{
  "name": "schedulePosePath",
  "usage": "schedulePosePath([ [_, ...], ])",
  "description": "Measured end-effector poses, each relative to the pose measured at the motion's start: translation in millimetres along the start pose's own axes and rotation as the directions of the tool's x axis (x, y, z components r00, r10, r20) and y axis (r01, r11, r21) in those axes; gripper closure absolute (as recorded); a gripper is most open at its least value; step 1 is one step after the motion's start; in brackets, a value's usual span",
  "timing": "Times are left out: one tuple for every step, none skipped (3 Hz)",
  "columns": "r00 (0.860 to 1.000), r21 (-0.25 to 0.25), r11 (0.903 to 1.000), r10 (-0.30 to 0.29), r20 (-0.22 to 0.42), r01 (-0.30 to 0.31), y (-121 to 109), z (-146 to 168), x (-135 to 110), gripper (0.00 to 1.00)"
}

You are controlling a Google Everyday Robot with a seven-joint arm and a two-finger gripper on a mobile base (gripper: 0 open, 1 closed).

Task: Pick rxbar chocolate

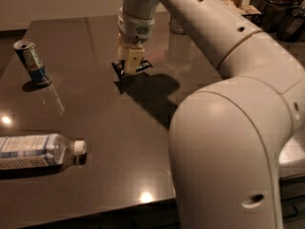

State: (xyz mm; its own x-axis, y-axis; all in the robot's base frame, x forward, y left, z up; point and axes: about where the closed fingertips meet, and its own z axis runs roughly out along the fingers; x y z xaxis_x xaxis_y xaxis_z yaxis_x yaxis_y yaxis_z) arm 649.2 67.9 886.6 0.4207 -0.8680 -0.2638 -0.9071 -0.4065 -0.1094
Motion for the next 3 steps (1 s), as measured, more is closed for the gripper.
schedulePosePath([
  [0.999, 0.095, 0.9955, -0.007, 0.045, 0.003, 13.0, -50.8, -19.0, 1.0],
  [0.998, 0.14, 0.9902, -0.01, 0.067, 0.001, 26.2, -80.4, -28.5, 1.0],
  [0.997, 0.16, 0.9871, -0.013, 0.073, 0.002, 19.7, -79.4, -31.2, 1.0],
])
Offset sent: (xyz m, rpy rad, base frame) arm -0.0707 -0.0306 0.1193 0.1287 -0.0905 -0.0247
